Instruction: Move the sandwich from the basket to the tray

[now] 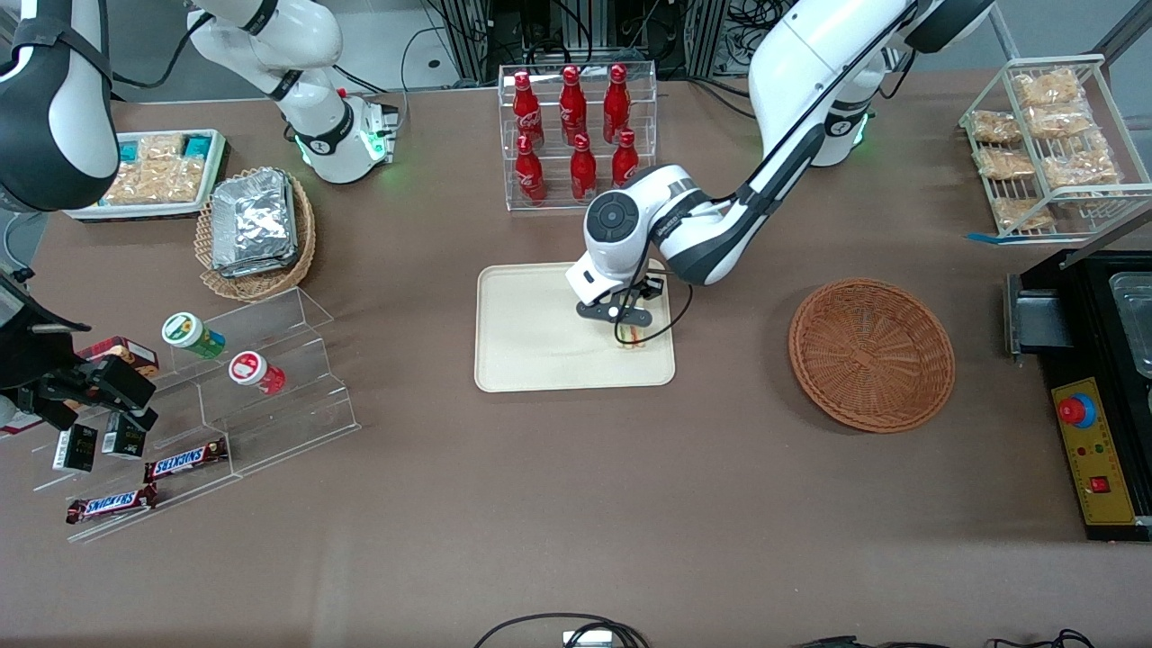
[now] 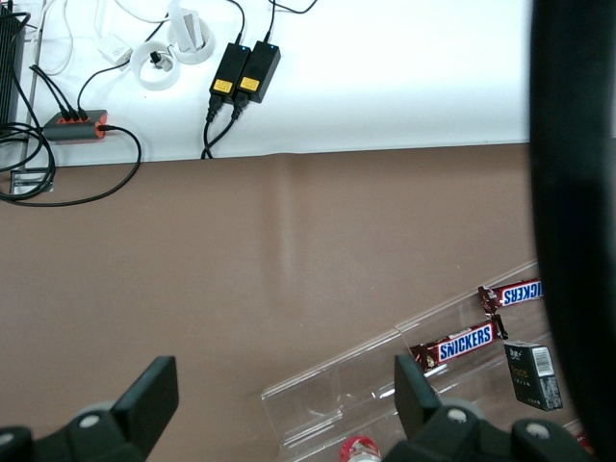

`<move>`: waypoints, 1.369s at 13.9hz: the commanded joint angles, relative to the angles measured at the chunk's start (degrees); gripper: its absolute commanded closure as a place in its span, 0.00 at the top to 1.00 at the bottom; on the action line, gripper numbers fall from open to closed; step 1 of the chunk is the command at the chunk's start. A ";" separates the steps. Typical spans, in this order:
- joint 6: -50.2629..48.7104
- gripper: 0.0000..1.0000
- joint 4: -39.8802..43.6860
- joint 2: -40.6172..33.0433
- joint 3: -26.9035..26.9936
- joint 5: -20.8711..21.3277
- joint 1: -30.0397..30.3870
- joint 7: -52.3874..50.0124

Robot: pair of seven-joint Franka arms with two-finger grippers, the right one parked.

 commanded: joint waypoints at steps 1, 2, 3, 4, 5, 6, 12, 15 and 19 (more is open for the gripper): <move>-0.42 0.34 1.64 1.31 0.42 2.00 -1.47 -1.56; -0.51 0.66 1.64 1.31 0.42 2.00 -1.47 -1.65; -0.51 0.96 1.64 1.31 0.42 2.26 -1.47 -1.74; -0.60 1.00 1.73 1.05 0.51 2.35 -1.38 -1.91; -0.95 1.00 1.90 0.52 0.51 2.26 -1.12 -2.26; -1.13 1.00 2.08 -0.53 0.51 2.17 -0.86 -3.22; -11.04 1.00 8.04 -7.12 0.51 0.94 5.20 -5.08; -16.31 1.00 11.39 -9.14 0.51 -0.20 9.77 -5.08; -24.49 1.00 17.18 -11.69 0.51 -3.35 16.80 -2.63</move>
